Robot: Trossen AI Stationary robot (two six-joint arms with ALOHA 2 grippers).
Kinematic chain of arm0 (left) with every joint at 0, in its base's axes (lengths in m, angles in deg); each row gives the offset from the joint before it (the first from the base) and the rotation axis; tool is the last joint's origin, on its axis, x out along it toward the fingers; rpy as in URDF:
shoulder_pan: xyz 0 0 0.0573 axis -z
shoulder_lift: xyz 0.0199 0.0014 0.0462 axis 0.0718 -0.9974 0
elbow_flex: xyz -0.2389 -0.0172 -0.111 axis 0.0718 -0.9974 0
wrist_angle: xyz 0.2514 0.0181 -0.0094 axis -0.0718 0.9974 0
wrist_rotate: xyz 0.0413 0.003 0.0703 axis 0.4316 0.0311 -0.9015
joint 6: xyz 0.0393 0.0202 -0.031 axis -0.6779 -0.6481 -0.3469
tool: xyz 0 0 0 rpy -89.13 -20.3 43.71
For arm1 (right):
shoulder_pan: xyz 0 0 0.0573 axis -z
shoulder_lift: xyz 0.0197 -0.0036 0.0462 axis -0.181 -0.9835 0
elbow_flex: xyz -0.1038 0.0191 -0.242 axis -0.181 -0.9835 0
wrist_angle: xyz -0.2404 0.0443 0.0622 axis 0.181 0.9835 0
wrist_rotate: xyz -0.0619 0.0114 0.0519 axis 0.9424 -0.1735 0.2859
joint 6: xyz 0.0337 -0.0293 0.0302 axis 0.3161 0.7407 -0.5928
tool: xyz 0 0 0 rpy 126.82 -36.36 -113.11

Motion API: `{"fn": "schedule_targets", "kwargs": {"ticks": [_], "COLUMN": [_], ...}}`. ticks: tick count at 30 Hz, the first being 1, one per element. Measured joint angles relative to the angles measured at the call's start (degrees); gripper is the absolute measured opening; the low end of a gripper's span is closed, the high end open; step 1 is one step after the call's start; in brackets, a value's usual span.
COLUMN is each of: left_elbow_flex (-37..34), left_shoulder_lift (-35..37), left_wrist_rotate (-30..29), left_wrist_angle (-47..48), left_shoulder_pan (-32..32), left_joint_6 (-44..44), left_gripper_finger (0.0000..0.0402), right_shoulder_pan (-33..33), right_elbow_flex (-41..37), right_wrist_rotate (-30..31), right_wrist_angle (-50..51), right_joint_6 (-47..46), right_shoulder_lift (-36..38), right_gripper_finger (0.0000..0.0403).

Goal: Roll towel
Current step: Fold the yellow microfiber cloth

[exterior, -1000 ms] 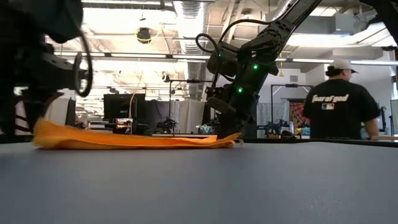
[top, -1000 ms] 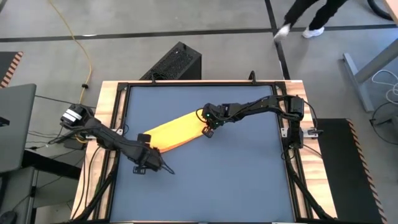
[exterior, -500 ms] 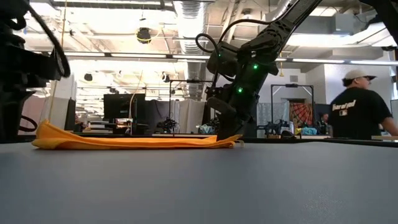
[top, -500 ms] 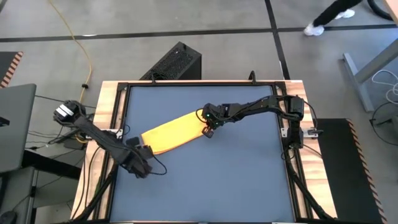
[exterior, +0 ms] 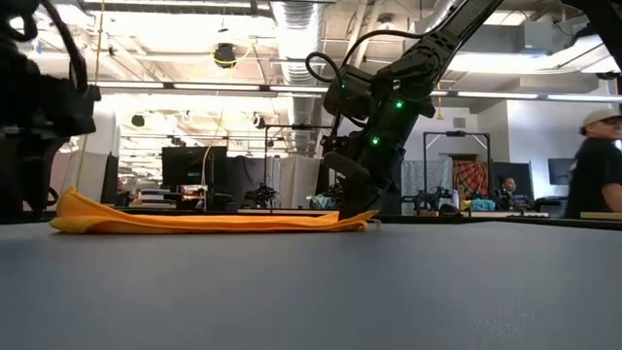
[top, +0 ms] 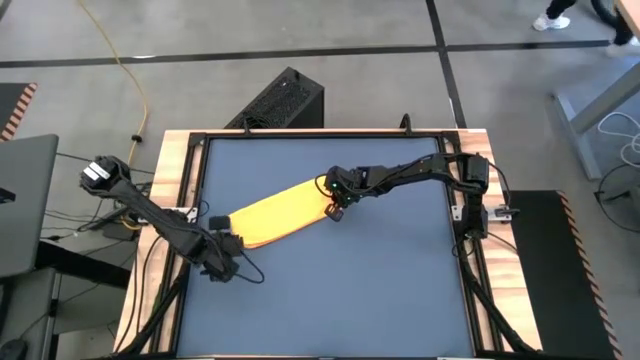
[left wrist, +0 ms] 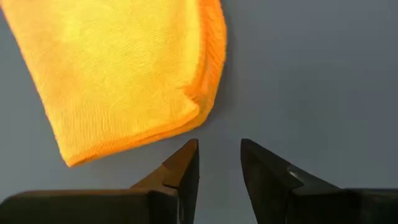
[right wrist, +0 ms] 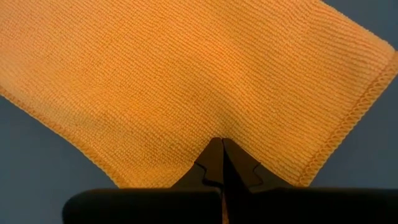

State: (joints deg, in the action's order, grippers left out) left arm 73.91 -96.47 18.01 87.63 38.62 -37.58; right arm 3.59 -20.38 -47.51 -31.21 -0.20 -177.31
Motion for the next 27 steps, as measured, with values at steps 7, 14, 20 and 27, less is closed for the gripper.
{"fn": "schedule_targets", "kwargs": {"ticks": [7, 14, 20, 27], "left_elbow_flex": [0.15, 0.13, -0.13, -0.36], "left_shoulder_lift": [-9.29, -10.56, -10.66, -10.68], "left_wrist_rotate": [-2.2, -2.48, -4.81, -11.16], "left_wrist_angle": [-0.82, -2.01, -4.18, -6.55], "left_shoulder_pan": [0.1, -1.94, -4.98, -7.41], "left_joint_6": [-2.55, -5.76, -8.89, -9.83], "left_gripper_finger": [0.0078, 0.0029, 0.0003, 0.0], "right_shoulder_pan": [0.0, 0.0, 0.0, 0.0], "right_elbow_flex": [0.0, 0.0, -0.02, -0.02], "right_wrist_rotate": [0.0, 0.0, 0.01, 0.02], "right_wrist_angle": [-0.02, -0.15, -0.33, -0.42], "right_joint_6": [-0.11, -0.24, -0.26, -0.23], "right_shoulder_lift": [0.0, 0.0, -0.02, -0.02], "right_gripper_finger": [0.0017, 0.0017, 0.0017, 0.0017]}}
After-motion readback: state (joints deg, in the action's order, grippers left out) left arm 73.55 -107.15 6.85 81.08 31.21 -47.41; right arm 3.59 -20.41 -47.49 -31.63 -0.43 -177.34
